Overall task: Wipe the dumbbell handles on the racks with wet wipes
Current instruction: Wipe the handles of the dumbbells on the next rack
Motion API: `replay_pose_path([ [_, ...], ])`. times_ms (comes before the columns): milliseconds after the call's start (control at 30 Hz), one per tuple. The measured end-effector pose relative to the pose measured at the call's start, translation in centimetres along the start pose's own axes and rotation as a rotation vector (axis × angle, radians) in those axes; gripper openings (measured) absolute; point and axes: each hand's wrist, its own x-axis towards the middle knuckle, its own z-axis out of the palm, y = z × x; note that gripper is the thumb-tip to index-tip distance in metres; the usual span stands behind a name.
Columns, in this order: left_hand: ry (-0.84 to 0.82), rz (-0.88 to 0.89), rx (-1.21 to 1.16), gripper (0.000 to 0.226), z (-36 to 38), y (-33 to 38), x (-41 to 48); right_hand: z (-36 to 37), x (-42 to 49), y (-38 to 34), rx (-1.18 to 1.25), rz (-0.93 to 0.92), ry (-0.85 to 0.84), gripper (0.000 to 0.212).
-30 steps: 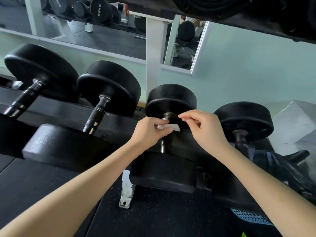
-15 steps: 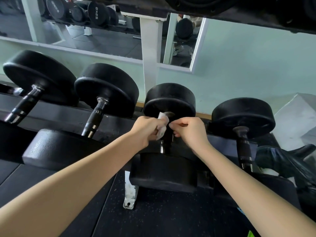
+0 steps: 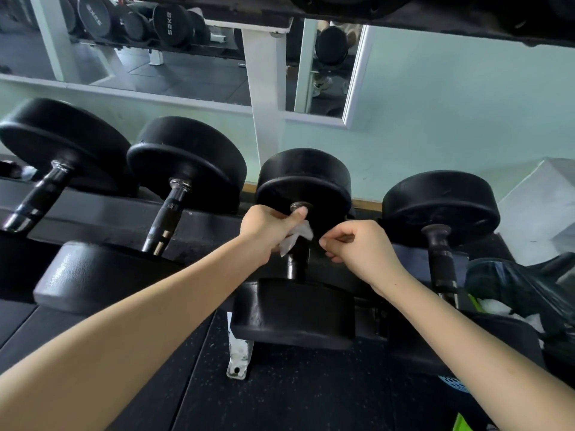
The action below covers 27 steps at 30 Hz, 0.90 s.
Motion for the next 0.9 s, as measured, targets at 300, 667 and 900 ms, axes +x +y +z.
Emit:
replay_pose_path([
  [300,-0.011,-0.026,0.146,0.040,0.4,-1.3,-0.4,-0.1,-0.2,0.1,-0.027,-0.011,-0.016,0.012],
  [667,0.046,0.037,0.159,0.034,0.9,1.2,1.6,-0.4,0.0,0.0,-0.072,-0.047,0.001,0.005],
  [900,-0.063,0.172,0.405,0.045,-0.1,-1.7,-0.3,-0.2,-0.2,-0.3,-0.155,-0.099,0.026,0.006],
])
